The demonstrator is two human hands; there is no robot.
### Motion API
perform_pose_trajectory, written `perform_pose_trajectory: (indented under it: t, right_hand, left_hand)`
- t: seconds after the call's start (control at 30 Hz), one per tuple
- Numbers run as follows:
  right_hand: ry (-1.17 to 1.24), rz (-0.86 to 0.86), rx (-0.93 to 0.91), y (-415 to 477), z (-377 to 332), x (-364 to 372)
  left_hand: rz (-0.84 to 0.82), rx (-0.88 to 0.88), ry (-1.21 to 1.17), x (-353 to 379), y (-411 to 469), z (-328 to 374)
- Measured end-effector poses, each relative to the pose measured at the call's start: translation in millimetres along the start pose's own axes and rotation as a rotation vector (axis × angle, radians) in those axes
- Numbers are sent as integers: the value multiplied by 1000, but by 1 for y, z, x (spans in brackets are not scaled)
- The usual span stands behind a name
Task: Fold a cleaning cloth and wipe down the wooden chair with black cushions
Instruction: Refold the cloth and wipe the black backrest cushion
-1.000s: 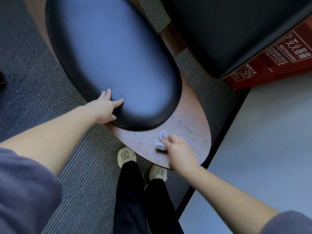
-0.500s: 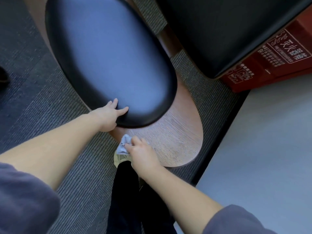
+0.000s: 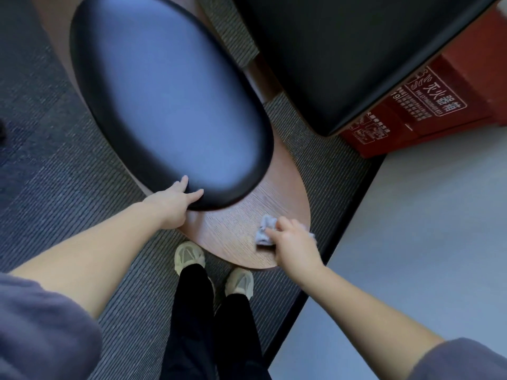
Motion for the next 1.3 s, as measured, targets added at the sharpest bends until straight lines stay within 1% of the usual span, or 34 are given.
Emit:
perform_pose_trajectory:
  t: [0.03, 0.1, 0.13, 0.17, 0.2, 0.27, 0.33, 0.4, 0.5, 0.57, 0.63, 0.7, 0.77, 0.83, 0.9, 1.0, 1.17, 1.23, 1.3]
  right_hand:
    - [41, -82, -90, -3, -12, -1]
    - [87, -246, -210, -8, -24, -9]
    - [108, -278, -223, -9, -26, -15]
    - [149, -287, -202, -11, -24, -23]
    - [205, -287, -138, -13, -21, -32]
    - [392, -226, 77, -18, -8, -46]
    - [602, -136, 300, -29, -4, -55]
    - [763, -44, 432, -39, -14, -62]
    - [944, 42, 484, -51, -49, -79]
    - [995, 97, 453, -55, -76, -90]
    - [952, 158, 386, -60, -106, -104]
    - [855, 223, 302, -66, -137, -117]
    - [811, 270, 236, -74, -171, -126]
    - [801, 293, 206, -82, -207, -130]
    - [811, 312, 212, -90, -241, -129]
    - [908, 333, 288, -96, -278, -125]
    - [1232, 410, 552, -95, -296, -116]
    - [1359, 359, 559, -91, -300, -111]
    - [1386, 259, 495, -85, -306, -105]
  left_hand:
    - [20, 23, 14, 2, -6, 5]
    - [91, 74, 43, 7, -22, 20]
    - [124, 88, -11, 10, -30, 27]
    - [154, 86, -121, 11, -40, 34]
    - [178, 78, -253, 12, -50, 41]
    - [233, 64, -491, 10, -71, 53]
    - [306, 35, -675, 7, -93, 61]
    - [368, 2, -864, 5, -114, 68]
    - [364, -9, -1262, -1, -138, 75]
    - [339, 11, -1437, -6, -154, 72]
    - [324, 71, -1502, -11, -171, 61]
    - [307, 134, -1541, -14, -190, 44]
    - [297, 163, -1581, -14, -211, 23]
    - [273, 184, -1590, -13, -233, -1]
    - [248, 208, -1541, -10, -252, -25]
    - [237, 235, -1473, -7, -273, -56]
    - [163, 227, -1535, -5, -290, -77]
    - [151, 241, -1543, -5, -294, -80]
    - [172, 215, -1529, -2, -296, -86]
Point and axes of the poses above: each hand's wrist, its own y-axis towards the middle knuckle, its own x-axis out of the palm, z = x × y, the point moved 3 cm from there along y, towards the middle knuckle, and after that the axes turned 6 degrees about -y, right-handed, at the moved point
